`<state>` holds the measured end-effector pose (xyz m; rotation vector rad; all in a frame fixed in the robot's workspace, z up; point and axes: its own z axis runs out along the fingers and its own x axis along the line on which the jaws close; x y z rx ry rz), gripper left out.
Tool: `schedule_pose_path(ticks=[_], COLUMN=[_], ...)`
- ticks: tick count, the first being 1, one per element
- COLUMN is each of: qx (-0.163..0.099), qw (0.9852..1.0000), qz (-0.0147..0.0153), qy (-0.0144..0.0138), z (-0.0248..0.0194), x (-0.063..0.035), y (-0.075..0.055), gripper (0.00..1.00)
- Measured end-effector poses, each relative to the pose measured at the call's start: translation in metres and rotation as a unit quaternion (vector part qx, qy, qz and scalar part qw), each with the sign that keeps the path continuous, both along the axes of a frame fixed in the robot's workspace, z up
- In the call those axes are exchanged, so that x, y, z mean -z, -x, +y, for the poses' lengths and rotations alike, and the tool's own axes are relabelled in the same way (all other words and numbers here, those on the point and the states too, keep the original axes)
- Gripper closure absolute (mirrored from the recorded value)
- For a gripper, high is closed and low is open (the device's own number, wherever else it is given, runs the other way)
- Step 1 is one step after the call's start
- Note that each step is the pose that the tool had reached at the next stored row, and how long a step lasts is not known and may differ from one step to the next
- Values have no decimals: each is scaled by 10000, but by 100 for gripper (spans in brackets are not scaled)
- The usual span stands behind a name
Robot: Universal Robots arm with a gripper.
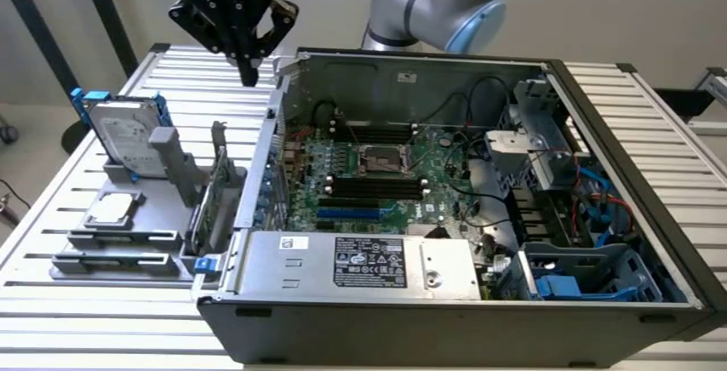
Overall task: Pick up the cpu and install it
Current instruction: 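Reach for the cpu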
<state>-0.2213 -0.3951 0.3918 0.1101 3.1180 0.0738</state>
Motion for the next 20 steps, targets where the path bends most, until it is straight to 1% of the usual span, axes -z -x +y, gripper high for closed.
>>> schedule_pose_path(ticks=[4,20], qx=[0,-1], qw=[10000,9999], qz=[1,0], qy=[12,125], z=[5,22], x=[8,68], y=[184,911], gripper=[89,89])
